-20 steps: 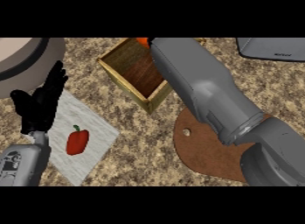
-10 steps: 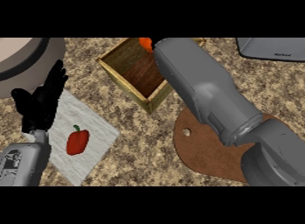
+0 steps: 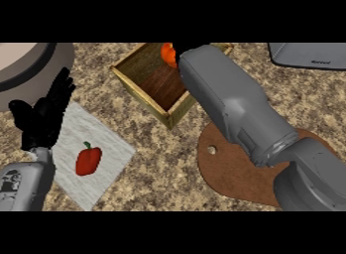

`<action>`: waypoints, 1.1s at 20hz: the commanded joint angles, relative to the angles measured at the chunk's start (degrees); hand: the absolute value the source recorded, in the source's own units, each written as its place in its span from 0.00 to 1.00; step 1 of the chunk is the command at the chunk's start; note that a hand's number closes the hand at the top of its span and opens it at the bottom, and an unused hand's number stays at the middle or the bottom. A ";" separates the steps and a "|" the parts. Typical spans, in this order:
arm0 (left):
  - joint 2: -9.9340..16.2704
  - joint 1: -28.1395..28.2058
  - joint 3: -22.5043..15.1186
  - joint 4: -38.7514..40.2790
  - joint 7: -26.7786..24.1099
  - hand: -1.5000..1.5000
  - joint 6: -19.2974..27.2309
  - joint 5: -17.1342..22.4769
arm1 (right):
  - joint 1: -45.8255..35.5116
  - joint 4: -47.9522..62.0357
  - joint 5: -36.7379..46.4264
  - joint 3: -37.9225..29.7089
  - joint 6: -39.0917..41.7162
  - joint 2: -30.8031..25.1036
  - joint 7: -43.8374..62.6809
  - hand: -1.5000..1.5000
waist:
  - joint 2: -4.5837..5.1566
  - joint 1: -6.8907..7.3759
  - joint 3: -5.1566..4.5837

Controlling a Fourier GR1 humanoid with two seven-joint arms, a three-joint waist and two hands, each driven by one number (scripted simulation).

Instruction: Pick the squash from the cutting board and place it in the basket

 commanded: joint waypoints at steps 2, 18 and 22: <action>-0.16 -1.63 0.07 -0.17 1.20 0.50 -0.12 0.32 | 1.85 -0.97 -1.56 -2.24 0.66 0.00 1.67 1.00 | 0.06 0.21 0.00; 0.41 -0.17 2.27 1.81 -1.35 0.50 -0.85 1.32 | 1.47 -3.59 -3.83 -8.38 -18.29 0.00 5.62 0.00 | -0.35 -1.22 0.03; -1.14 1.10 0.72 2.24 -2.03 0.50 0.38 -0.33 | -4.29 -4.01 -6.75 -13.31 -23.58 -0.85 6.15 0.00 | -0.60 -1.98 0.05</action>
